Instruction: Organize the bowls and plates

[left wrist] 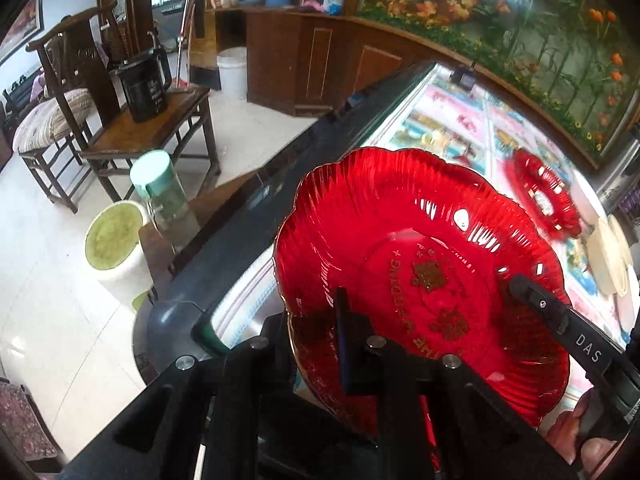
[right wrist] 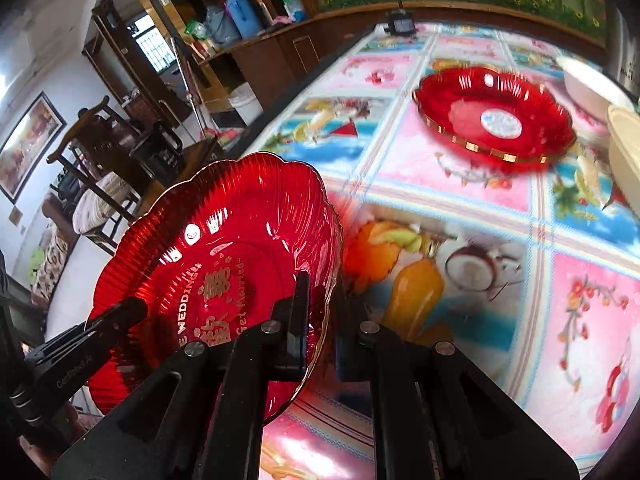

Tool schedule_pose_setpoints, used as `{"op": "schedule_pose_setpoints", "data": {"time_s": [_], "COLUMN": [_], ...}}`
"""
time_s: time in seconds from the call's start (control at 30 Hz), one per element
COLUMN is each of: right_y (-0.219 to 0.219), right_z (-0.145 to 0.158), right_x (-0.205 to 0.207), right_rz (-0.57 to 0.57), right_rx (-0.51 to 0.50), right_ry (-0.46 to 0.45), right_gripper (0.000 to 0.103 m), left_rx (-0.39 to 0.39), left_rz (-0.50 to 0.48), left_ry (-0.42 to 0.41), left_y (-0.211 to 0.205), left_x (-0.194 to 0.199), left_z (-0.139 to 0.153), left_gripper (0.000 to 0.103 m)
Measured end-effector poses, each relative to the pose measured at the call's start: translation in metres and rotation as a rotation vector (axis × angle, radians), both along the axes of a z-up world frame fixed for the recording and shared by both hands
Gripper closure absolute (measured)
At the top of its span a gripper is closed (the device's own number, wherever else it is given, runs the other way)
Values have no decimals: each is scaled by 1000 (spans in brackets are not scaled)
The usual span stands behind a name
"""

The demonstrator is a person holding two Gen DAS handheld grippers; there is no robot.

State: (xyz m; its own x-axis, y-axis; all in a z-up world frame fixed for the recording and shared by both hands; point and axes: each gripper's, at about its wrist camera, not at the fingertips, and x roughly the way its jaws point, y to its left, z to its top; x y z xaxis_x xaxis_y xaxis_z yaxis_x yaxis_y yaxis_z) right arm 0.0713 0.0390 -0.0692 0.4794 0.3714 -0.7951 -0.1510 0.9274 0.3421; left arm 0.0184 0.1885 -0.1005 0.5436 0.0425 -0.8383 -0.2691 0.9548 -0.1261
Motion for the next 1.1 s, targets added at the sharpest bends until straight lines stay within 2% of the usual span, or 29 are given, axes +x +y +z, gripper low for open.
{"op": "schedule_pose_setpoints", "data": {"time_s": [0.1, 0.17, 0.2, 0.27, 0.37, 0.47, 0.57, 0.63, 0.7, 0.8, 0.9, 0.97, 1.1], "right_y": [-9, -11, -13, -17, -37, -57, -85, -108, -135, -173, -198, -208, -218], "right_z": [-9, -9, -7, -1, 10, 20, 29, 30, 29, 28, 30, 30, 22], "right_x": [3, 3, 4, 0, -11, -19, -27, -30, -34, -30, -22, -12, 18], "right_rz": [2, 12, 18, 33, 43, 22, -26, -79, -137, -232, -286, -313, -358], "right_rx": [64, 83, 79, 83, 150, 201, 221, 206, 227, 257, 296, 304, 334], "right_ry": [35, 53, 59, 49, -16, -61, -106, -118, -125, -121, -120, -106, -49], "right_gripper": [94, 94, 91, 89, 87, 87, 84, 78, 77, 77, 77, 77, 77], "left_rx": [5, 14, 23, 43, 82, 103, 104, 93, 70, 23, -27, -85, -135], "left_rz": [0, 11, 24, 51, 80, 101, 78, 50, 7, -74, -144, -193, -239], "left_ry": [15, 30, 33, -3, -56, -103, -158, -194, -239, -281, -260, -223, -144], "left_y": [-2, -2, -1, 4, 10, 13, 5, -7, -23, -56, -83, -103, -127], "left_x": [0, -3, -7, -20, -37, -54, -65, -67, -67, -60, -47, -32, -12], "left_z": [-6, -5, -3, 8, 22, 38, 60, 73, 86, 98, 98, 92, 77], "left_gripper": [80, 62, 58, 48, 36, 36, 35, 32, 23, 22, 22, 22, 22]}}
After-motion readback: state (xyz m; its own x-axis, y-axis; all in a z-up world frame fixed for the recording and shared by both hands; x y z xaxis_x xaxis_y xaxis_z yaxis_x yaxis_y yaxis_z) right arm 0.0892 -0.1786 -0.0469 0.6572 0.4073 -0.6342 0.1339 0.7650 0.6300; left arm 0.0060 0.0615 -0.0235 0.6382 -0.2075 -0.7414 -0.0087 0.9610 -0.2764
